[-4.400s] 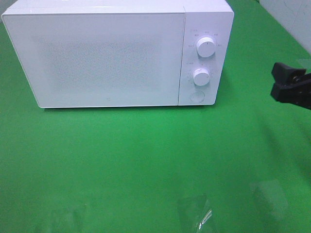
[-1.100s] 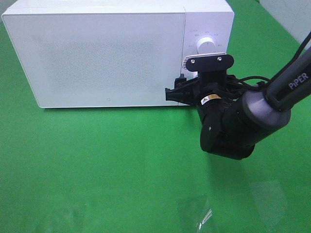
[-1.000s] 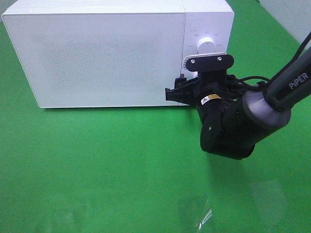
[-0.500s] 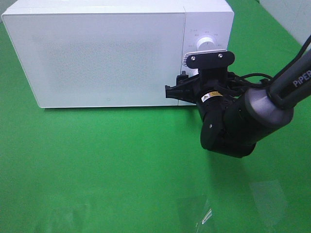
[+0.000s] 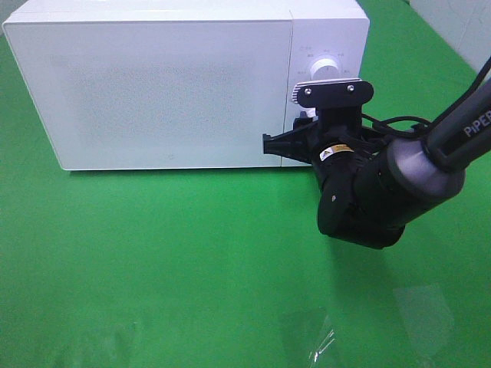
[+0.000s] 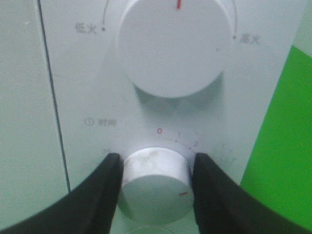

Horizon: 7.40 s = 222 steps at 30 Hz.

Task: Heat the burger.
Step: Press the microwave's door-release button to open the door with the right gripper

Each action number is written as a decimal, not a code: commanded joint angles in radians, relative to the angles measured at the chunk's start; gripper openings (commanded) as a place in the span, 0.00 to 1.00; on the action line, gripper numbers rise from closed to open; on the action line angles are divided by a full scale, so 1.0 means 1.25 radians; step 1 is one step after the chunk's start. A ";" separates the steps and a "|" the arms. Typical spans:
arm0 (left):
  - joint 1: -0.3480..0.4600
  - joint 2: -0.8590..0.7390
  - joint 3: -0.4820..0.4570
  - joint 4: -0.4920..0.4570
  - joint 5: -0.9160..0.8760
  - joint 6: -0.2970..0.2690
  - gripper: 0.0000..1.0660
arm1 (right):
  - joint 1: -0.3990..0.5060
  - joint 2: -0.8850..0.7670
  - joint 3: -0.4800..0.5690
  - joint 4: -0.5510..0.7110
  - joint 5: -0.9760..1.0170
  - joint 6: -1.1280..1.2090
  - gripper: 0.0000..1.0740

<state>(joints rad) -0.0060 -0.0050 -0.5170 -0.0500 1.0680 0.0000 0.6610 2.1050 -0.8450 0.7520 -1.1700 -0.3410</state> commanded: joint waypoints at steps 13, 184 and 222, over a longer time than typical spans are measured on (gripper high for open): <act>0.002 -0.012 0.000 0.000 0.002 0.000 0.94 | -0.006 -0.009 -0.009 -0.090 0.061 0.883 0.00; 0.002 -0.012 0.000 0.000 0.002 0.000 0.94 | -0.368 -1.414 0.275 -0.719 1.569 0.373 0.72; 0.002 -0.012 0.000 0.000 0.002 0.000 0.94 | -0.510 -1.709 0.282 -0.674 1.704 0.376 0.71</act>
<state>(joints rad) -0.0060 -0.0050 -0.5170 -0.0500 1.0680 0.0000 0.0290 -0.0040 -0.4920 -0.0840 0.9650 0.1340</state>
